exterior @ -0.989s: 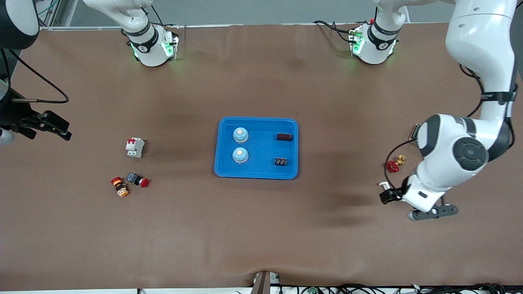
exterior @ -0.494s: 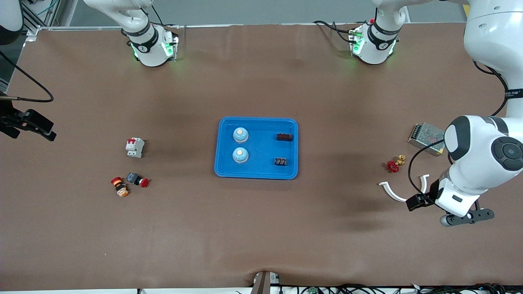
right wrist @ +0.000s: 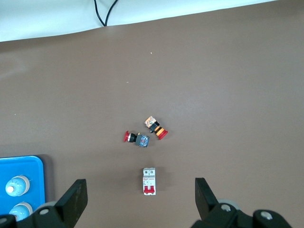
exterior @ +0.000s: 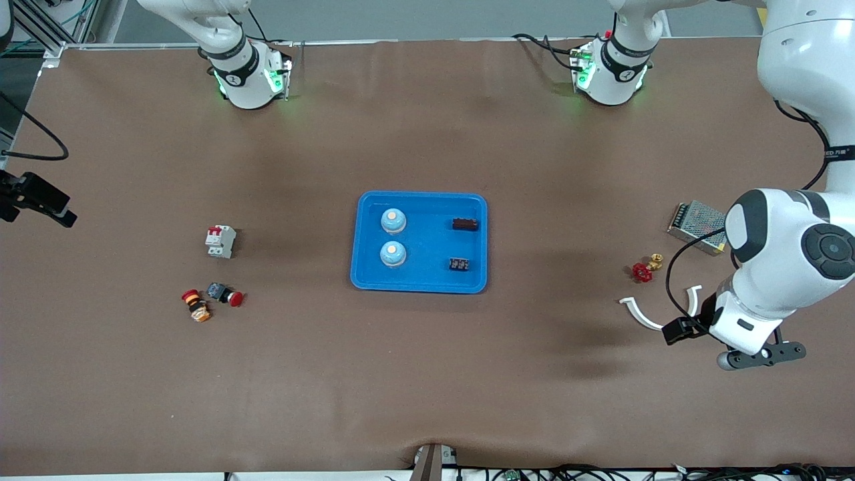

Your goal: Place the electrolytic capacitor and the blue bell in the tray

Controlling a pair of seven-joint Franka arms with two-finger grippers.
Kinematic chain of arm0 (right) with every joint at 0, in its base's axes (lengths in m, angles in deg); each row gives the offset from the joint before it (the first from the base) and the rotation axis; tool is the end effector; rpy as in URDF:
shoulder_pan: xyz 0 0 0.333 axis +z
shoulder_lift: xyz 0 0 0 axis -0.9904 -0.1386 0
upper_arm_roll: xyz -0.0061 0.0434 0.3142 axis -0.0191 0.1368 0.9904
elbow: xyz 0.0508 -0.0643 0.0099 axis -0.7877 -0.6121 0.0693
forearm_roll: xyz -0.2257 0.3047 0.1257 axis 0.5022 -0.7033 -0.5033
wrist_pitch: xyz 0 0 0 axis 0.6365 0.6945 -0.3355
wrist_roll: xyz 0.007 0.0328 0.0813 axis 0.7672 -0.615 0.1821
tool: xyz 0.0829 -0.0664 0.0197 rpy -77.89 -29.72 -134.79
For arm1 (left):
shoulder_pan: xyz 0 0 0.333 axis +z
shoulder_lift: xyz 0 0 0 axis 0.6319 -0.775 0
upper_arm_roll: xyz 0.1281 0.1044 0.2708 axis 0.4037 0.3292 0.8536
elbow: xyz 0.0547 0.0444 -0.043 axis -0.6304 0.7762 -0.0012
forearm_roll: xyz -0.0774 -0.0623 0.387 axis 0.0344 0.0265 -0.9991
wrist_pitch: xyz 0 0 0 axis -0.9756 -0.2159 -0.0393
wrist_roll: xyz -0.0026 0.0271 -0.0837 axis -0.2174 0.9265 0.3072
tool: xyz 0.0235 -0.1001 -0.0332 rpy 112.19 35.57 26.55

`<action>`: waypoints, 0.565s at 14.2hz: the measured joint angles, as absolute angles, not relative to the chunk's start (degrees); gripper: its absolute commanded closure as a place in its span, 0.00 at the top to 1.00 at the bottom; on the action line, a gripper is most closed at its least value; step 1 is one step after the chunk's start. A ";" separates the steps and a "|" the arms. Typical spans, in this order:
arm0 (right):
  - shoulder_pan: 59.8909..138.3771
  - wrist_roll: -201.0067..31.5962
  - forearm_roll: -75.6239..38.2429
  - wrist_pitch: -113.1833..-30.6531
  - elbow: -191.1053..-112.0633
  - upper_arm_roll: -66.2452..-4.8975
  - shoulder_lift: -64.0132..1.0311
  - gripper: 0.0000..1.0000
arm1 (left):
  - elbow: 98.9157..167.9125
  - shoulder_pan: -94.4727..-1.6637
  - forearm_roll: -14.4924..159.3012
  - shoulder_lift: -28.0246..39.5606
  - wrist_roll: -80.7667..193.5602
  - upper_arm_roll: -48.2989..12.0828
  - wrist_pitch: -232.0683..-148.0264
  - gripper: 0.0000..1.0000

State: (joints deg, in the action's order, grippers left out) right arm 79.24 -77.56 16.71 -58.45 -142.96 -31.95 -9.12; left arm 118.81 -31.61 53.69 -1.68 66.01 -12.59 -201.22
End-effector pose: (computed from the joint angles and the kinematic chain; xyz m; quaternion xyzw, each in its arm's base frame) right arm 0.5863 -0.0449 0.6319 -0.9939 0.0599 -0.0924 0.0110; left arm 0.7311 -0.0315 0.3599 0.9927 0.0721 0.0962 0.0046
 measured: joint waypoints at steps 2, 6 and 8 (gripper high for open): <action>79.25 -78.34 17.09 -58.61 -143.11 -31.48 -8.45 1.00 | 118.79 -31.74 53.69 -1.74 65.38 -12.37 -201.20 1.00; 79.30 -80.61 17.98 -60.16 -144.15 -31.18 -8.14 1.00 | 117.62 -34.95 56.48 -0.36 62.48 -7.08 -198.48 1.00; 79.28 -81.79 17.98 -62.26 -145.86 -31.42 -7.75 1.00 | 117.07 -35.97 58.55 1.96 59.98 -5.27 -194.17 1.00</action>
